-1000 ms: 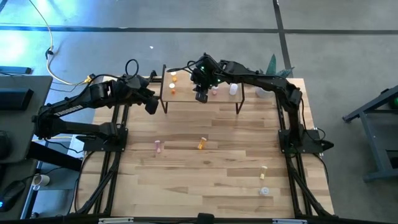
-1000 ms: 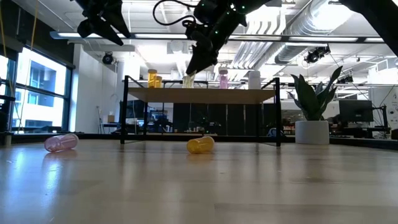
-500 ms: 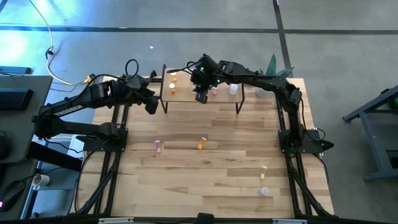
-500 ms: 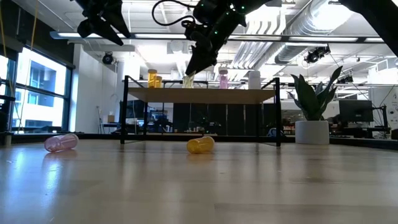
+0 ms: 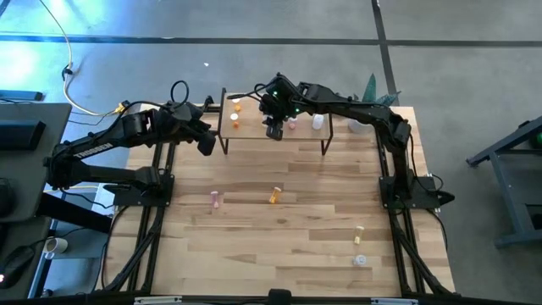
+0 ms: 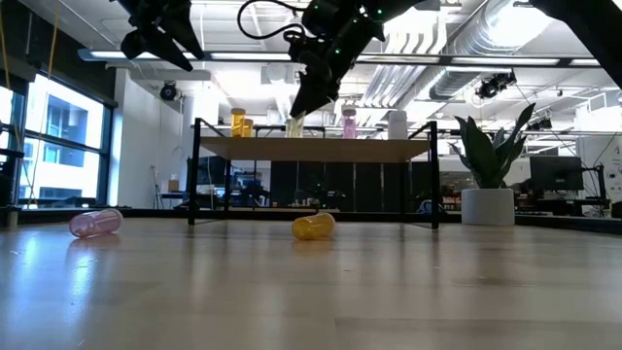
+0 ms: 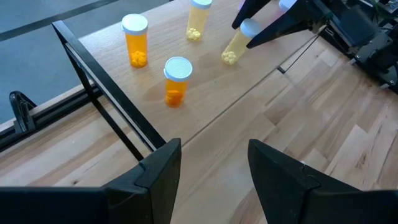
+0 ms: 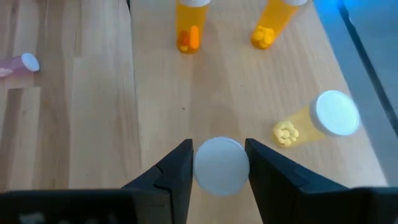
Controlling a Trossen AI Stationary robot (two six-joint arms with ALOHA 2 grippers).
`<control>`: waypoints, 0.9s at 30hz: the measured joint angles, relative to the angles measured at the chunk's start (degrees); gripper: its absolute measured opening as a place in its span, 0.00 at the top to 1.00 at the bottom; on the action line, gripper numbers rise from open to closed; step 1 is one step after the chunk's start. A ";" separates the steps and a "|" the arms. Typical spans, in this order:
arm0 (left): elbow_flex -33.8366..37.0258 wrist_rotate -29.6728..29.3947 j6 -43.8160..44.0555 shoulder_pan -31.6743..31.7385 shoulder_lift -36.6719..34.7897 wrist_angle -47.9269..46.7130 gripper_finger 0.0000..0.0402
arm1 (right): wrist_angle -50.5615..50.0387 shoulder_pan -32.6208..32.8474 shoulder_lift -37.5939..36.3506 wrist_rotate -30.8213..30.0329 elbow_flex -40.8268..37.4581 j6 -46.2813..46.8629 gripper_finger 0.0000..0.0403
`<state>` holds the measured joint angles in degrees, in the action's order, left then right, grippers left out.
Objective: Pick and place medicine bottles onto shelf by color
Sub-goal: Put the left yellow pill bottle on the shelf aligned with other yellow pill bottle
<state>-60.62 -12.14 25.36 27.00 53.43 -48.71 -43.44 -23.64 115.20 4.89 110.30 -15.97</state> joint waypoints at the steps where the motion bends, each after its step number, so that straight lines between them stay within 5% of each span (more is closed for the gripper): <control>1: 0.00 0.00 -0.01 0.00 0.00 0.00 0.56 | 0.00 0.00 0.00 -0.12 -0.02 -0.24 0.66; 27: 0.00 0.02 -0.02 0.00 0.00 0.00 0.56 | 1.33 0.00 -0.02 -0.22 -0.02 -0.49 0.65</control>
<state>-60.62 -12.12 25.35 27.00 53.43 -48.71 -42.11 -23.64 115.18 4.67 110.28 -16.46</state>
